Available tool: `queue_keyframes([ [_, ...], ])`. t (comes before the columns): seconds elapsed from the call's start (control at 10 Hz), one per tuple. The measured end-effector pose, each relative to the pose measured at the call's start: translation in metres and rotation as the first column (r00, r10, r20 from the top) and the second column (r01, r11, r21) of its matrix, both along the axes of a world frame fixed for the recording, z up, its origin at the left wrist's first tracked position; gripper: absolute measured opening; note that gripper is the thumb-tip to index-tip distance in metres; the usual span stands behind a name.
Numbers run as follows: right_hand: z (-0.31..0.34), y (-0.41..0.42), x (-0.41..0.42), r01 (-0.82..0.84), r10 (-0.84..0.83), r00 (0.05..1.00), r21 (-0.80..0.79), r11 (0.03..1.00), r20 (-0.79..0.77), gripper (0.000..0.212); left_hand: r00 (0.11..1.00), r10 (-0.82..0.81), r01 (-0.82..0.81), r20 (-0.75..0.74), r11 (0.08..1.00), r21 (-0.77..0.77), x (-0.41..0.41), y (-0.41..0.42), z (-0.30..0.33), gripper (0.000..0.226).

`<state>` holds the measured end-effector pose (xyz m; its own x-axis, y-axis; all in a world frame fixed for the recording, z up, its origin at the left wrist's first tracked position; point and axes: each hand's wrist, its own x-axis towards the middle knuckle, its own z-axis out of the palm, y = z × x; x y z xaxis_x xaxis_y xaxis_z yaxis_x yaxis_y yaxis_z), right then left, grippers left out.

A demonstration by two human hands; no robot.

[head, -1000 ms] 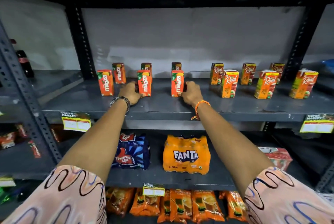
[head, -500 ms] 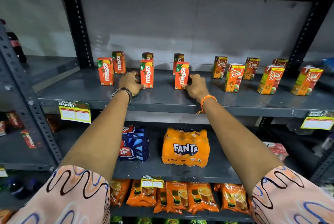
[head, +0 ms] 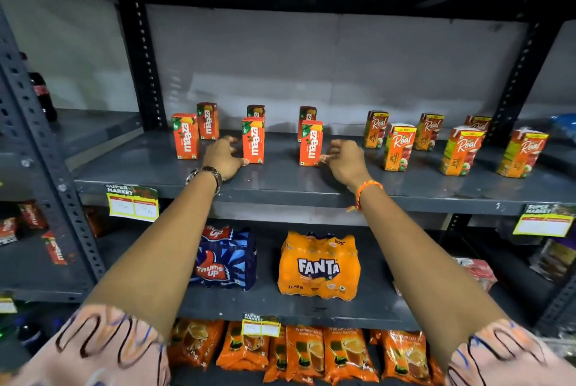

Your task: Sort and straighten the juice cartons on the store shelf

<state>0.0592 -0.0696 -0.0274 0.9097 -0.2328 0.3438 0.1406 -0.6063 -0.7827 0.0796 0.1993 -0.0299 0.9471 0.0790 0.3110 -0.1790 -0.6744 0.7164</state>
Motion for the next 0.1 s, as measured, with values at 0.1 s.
queue_keyframes([
  [0.1,0.0044,-0.0185,-0.0195,0.114,-0.138,0.973,0.131,0.985,0.185,0.036,0.974,0.146,-0.117,0.173,0.979,-0.169,-0.0148,0.0006,-0.0006,0.051],
])
